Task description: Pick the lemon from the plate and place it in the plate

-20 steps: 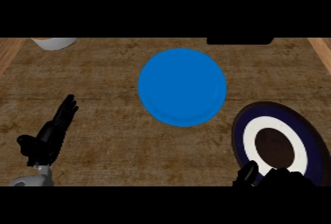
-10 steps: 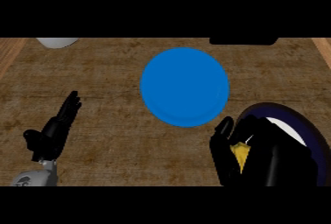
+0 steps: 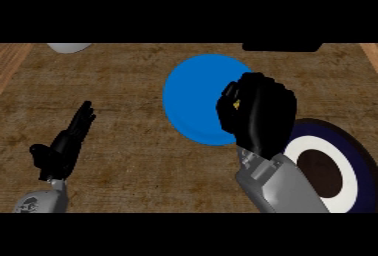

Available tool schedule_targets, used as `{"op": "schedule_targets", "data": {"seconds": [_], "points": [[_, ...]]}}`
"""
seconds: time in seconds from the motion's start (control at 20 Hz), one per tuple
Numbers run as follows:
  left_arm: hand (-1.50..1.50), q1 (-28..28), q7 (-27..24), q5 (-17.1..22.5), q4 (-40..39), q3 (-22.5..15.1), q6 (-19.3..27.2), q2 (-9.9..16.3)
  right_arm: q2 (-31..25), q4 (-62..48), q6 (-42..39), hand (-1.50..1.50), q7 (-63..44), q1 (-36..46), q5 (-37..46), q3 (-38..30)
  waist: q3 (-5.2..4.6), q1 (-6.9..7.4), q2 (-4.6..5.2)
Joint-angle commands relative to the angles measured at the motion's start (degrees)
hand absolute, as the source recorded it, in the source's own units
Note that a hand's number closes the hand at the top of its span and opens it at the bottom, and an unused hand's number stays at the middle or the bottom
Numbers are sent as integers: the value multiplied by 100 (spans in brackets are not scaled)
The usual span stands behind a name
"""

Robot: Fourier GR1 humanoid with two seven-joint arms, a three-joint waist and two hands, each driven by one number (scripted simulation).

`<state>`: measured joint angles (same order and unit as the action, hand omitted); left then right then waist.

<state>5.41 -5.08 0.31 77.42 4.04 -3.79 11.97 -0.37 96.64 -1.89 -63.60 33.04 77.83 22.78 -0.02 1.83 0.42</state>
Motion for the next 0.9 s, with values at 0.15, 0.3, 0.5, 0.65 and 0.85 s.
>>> {"op": "schedule_targets", "data": {"seconds": [0.15, 0.3, 0.5, 0.65, 0.85], "points": [[0, -81, -151, -113, -63, -114, -46, -67, 35, -2172, 1444, 150, -584, 1238, -652, -317, 0, 61, 7], [0, -73, -102, -114, -21, -151, 14, -165, 35, -2438, 2280, 150, -175, 1000, -557, -829, 6, 33, 31], [0, 135, -116, -85, -137, -68, -86, -32, 35, -2992, 2930, -150, -660, 1294, -669, -958, 2, 88, 34], [0, -53, -243, -59, -163, -46, -125, -41, 35, -3439, 3172, -150, -824, 1517, -908, -1083, 1, 138, 27], [0, 50, -206, 168, -237, 197, -425, 264, 35, -3621, 3717, -150, -588, 1648, -1256, -1302, 2, 108, 9]]}}
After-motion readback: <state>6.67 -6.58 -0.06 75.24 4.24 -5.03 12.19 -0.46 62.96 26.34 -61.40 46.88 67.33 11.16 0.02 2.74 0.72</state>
